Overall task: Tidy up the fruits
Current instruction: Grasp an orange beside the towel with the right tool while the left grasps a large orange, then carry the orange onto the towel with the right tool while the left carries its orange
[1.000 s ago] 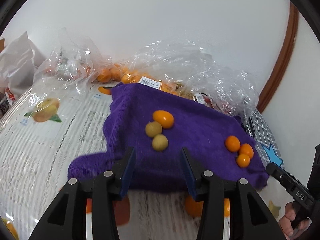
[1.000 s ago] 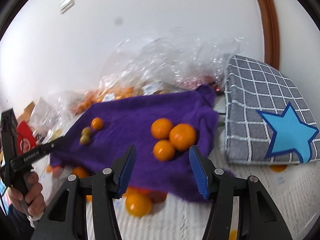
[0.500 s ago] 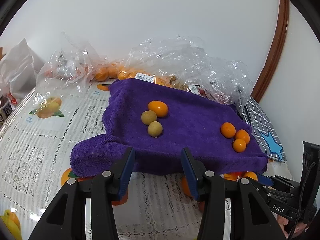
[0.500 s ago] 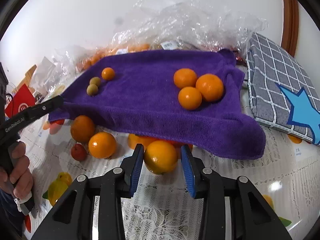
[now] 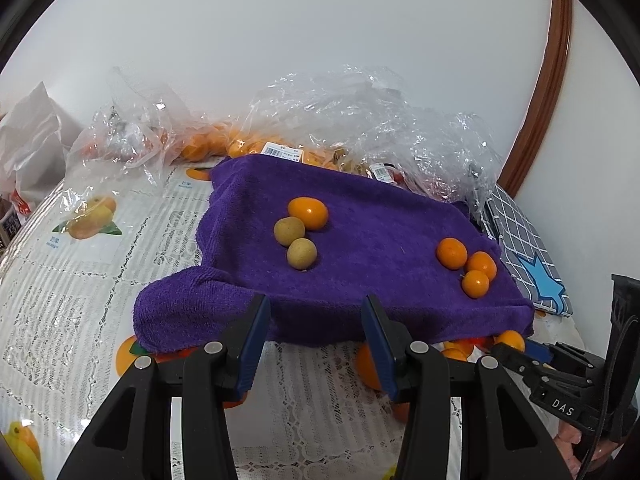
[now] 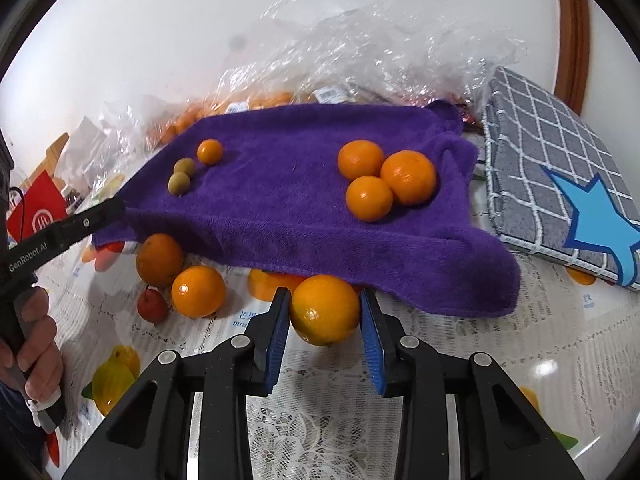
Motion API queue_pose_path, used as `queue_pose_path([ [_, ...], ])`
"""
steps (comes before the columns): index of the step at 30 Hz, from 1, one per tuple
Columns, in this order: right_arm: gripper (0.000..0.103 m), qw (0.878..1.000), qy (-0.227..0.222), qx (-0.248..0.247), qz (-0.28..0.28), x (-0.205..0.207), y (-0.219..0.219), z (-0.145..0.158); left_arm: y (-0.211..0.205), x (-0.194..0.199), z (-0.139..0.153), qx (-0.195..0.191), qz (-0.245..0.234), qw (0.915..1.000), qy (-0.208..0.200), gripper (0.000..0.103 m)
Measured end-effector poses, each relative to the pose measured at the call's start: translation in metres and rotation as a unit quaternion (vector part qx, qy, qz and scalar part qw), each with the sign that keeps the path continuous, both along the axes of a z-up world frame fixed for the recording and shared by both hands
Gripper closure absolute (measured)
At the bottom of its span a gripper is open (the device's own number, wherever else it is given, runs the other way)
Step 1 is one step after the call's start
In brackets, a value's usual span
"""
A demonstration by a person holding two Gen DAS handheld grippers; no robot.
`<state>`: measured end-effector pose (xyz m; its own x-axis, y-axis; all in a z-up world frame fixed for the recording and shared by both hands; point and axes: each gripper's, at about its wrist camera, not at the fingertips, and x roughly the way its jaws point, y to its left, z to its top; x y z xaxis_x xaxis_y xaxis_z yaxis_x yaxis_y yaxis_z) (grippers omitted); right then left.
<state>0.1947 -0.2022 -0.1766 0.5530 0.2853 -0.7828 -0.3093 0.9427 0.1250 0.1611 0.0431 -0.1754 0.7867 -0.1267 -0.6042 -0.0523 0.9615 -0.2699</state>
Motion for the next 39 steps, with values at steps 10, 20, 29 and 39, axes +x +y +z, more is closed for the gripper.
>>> queue_pose_path([
  [10,0.069,0.999,-0.024,-0.011,-0.032,-0.006,-0.019,0.007,-0.011,0.004,-0.006,-0.016,-0.048,0.9985,0.02,0.058],
  [20,0.068,0.997,-0.006,0.019,-0.08,-0.002,-0.043,0.004,-0.033,0.008,-0.016,-0.025,-0.11,0.9922,0.053,0.058],
  [29,0.068,0.998,-0.001,-0.004,-0.058,-0.002,-0.03,0.001,-0.053,0.018,-0.027,0.019,-0.117,0.9884,0.095,0.058],
  [39,0.067,0.998,0.019,-0.047,-0.041,0.003,-0.016,-0.007,-0.048,0.019,-0.026,0.007,-0.114,0.9891,0.093,0.063],
])
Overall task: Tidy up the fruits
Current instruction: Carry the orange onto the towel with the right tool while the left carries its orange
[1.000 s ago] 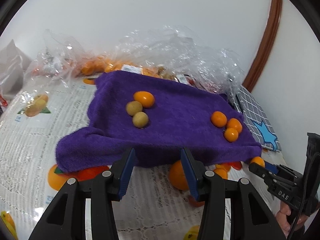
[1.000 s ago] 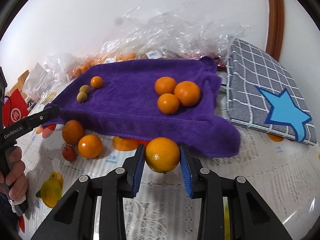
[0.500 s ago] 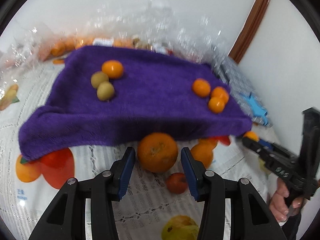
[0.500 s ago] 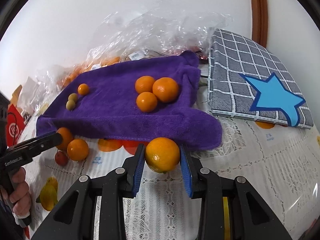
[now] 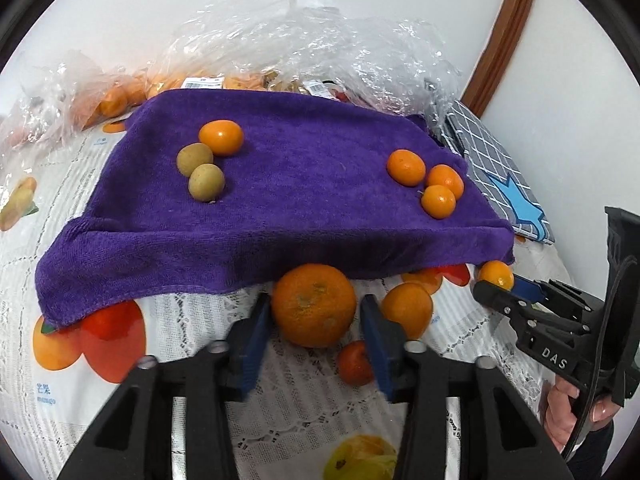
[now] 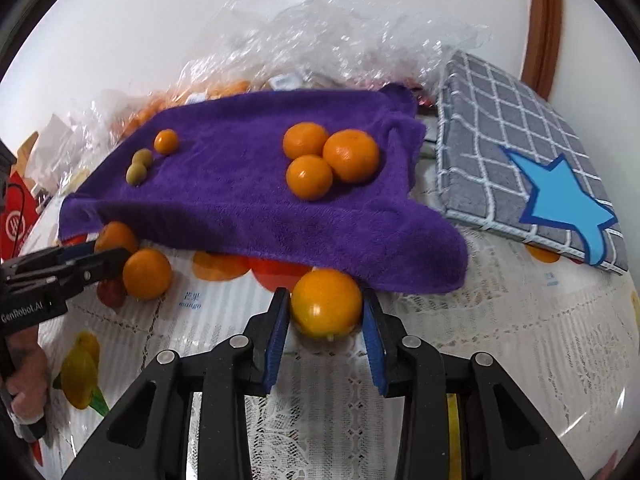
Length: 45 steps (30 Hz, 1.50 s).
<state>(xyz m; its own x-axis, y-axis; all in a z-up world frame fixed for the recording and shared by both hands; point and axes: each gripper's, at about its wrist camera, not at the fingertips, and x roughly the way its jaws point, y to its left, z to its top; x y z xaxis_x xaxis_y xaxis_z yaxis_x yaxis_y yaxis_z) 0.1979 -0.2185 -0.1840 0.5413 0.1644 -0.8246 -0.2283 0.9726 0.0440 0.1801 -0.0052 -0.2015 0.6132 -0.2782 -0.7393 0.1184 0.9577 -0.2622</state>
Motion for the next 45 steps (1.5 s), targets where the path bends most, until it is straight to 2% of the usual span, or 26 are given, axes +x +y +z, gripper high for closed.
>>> queue_pose_path([
  [4,0.069,1.0,-0.002,-0.001,0.006,-0.002,0.002,0.001,0.005,0.0,0.0,-0.019,0.003,0.9998,-0.003,0.064],
  [8,0.069,1.0,-0.012,0.019,0.008,-0.005,-0.003,0.005,0.01,-0.003,0.003,-0.029,0.013,0.9994,-0.015,0.064],
  [23,0.069,0.996,-0.049,0.067,0.019,-0.016,-0.01,0.018,0.024,-0.012,0.018,-0.052,0.021,0.997,-0.053,0.064],
  [30,0.069,0.993,-0.044,0.106,0.027,-0.017,-0.012,0.024,0.05,-0.016,0.031,-0.064,0.074,0.9919,-0.082,0.064],
  [34,0.069,0.993,-0.053,0.102,0.024,-0.009,-0.01,0.031,0.068,-0.016,0.034,-0.071,0.103,0.9881,-0.089,0.064],
  [40,0.069,0.995,-0.072,0.074,0.004,0.024,-0.01,0.044,0.087,-0.016,0.039,-0.074,0.136,0.9827,-0.102,0.064],
  [45,0.069,0.996,-0.061,0.055,-0.014,0.05,-0.012,0.031,0.093,-0.016,0.037,-0.07,0.149,0.9809,-0.104,0.064],
])
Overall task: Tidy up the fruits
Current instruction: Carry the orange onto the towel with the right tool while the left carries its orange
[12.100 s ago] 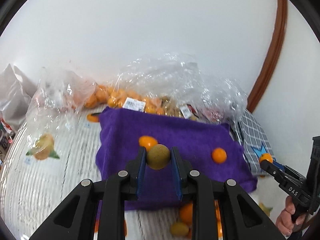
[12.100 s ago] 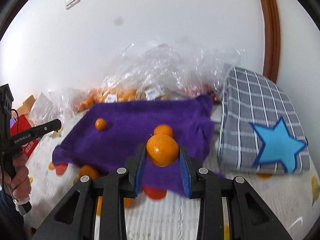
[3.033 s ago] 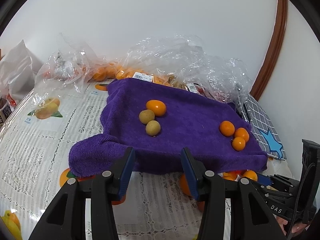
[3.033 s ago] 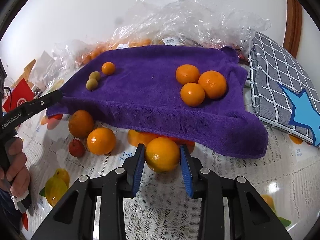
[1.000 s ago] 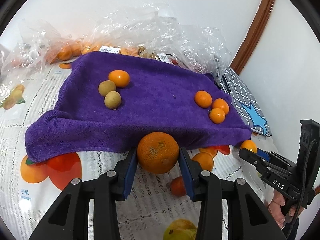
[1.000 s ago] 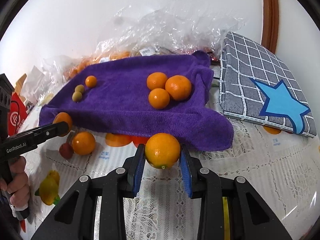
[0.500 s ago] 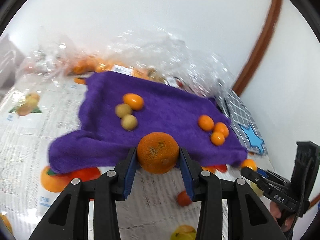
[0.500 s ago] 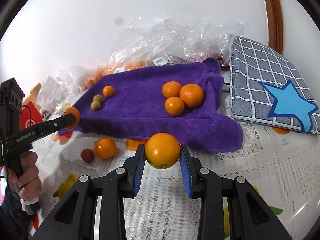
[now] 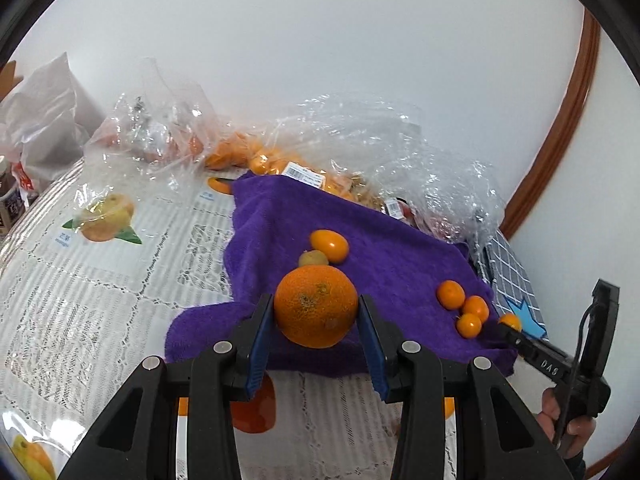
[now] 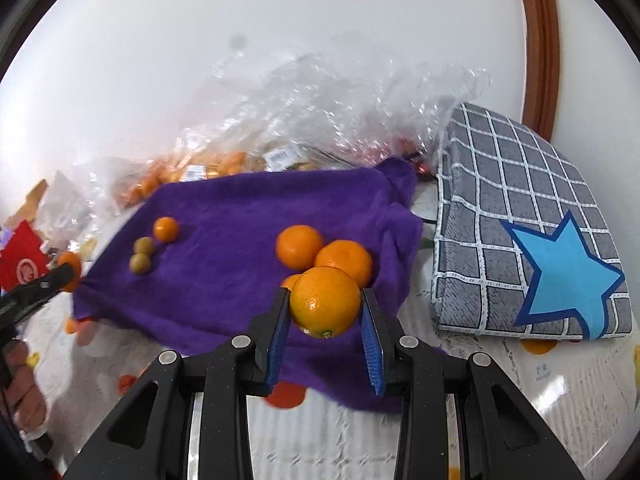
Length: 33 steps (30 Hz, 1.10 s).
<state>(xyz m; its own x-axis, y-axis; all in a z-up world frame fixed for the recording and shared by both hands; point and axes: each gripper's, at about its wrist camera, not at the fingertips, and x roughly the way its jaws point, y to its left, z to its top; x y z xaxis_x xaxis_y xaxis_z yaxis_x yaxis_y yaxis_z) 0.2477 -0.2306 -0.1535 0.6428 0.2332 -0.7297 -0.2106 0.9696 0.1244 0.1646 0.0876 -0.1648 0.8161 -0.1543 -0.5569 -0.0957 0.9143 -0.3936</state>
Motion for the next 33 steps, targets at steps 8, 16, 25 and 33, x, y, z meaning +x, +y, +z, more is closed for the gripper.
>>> queue_pose_path([
  [8,0.069,1.0,0.012,0.008,0.009,0.004,-0.001,-0.012,-0.005,0.006,-0.004,0.025,0.0,0.9997,0.007,0.064],
  [16,0.059,1.0,-0.008,-0.005,0.005,-0.005,0.005,-0.01,-0.016,0.029,0.0,0.074,0.003,0.9971,0.021,0.064],
  [25,0.058,0.999,-0.039,0.002,-0.017,-0.013,-0.001,0.0,-0.026,0.058,-0.018,0.085,-0.001,0.9932,0.08,0.064],
  [33,0.058,0.997,-0.075,-0.009,-0.002,-0.023,0.01,0.006,-0.027,0.056,-0.02,0.086,-0.009,0.9938,0.071,0.063],
])
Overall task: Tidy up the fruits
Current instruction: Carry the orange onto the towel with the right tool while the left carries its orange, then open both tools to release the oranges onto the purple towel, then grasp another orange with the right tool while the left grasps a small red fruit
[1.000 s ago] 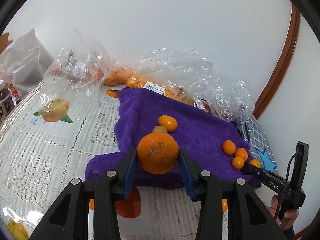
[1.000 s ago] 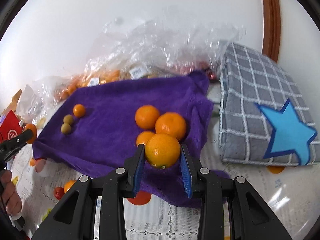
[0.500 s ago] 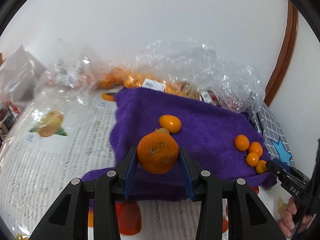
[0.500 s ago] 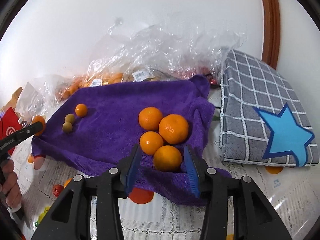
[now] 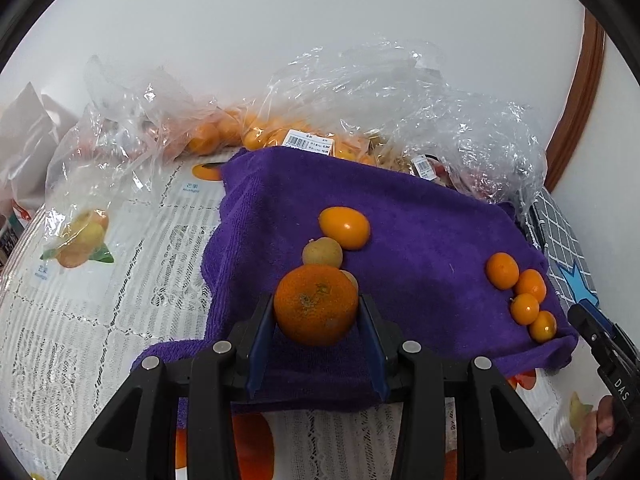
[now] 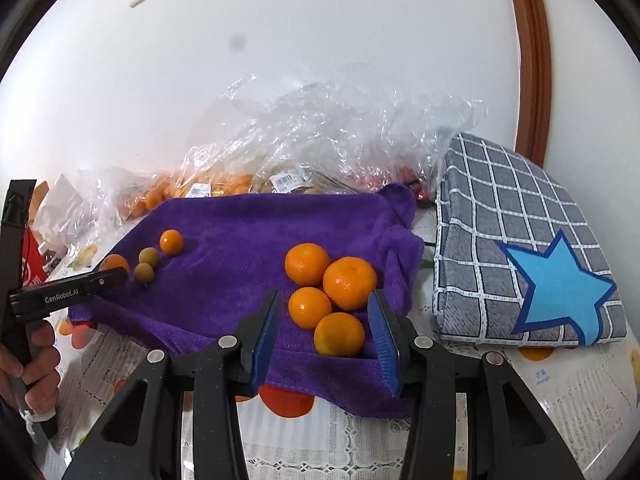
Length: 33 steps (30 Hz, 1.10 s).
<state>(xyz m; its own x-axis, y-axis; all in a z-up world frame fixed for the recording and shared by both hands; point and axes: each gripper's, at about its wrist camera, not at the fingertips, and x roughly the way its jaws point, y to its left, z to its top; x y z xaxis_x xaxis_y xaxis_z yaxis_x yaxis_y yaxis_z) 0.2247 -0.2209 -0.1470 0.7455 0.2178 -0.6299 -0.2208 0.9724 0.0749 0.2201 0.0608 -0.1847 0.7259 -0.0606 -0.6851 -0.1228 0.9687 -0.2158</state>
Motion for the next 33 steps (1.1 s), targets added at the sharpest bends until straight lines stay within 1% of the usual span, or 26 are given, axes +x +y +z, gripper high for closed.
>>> queue_pose_path([
  [5,0.058,1.0,-0.003,0.008,-0.003,0.0,-0.002,0.001,0.0,0.001,0.0,-0.002,-0.002,1.0,-0.002,0.063],
  [8,0.058,1.0,0.001,0.013,-0.003,0.001,-0.004,0.0,0.003,0.0,0.0,-0.016,-0.001,0.9998,-0.007,0.063],
  [11,0.058,1.0,0.015,0.012,0.002,0.004,-0.004,-0.004,0.006,-0.004,0.0,-0.029,0.0,0.9995,-0.012,0.063],
  [14,0.058,1.0,0.016,0.007,0.002,0.003,-0.002,-0.005,0.008,-0.008,0.003,-0.039,0.0,0.9991,-0.02,0.063],
  [17,0.058,1.0,0.014,0.008,-0.001,-0.002,-0.001,-0.004,0.011,-0.012,0.007,-0.039,0.003,0.9987,-0.032,0.062],
  [20,0.059,1.0,0.022,0.015,-0.002,-0.013,0.005,-0.003,0.011,-0.014,0.009,-0.031,0.009,0.9986,-0.042,0.062],
  [22,0.062,0.999,0.039,0.021,0.012,-0.019,0.014,-0.005,0.011,-0.014,0.01,-0.029,0.01,0.9985,-0.045,0.062],
  [26,0.063,0.995,0.078,0.026,0.058,-0.033,0.038,-0.011,0.011,-0.017,0.012,-0.029,0.01,0.998,-0.056,0.062],
  [29,0.063,0.991,0.091,0.033,0.087,-0.041,0.057,-0.014,0.012,-0.019,0.014,-0.024,0.012,0.9976,-0.063,0.062],
  [33,0.064,0.988,0.105,0.036,0.107,-0.044,0.074,-0.019,0.014,-0.02,0.015,-0.028,0.016,0.9974,-0.064,0.062],
])
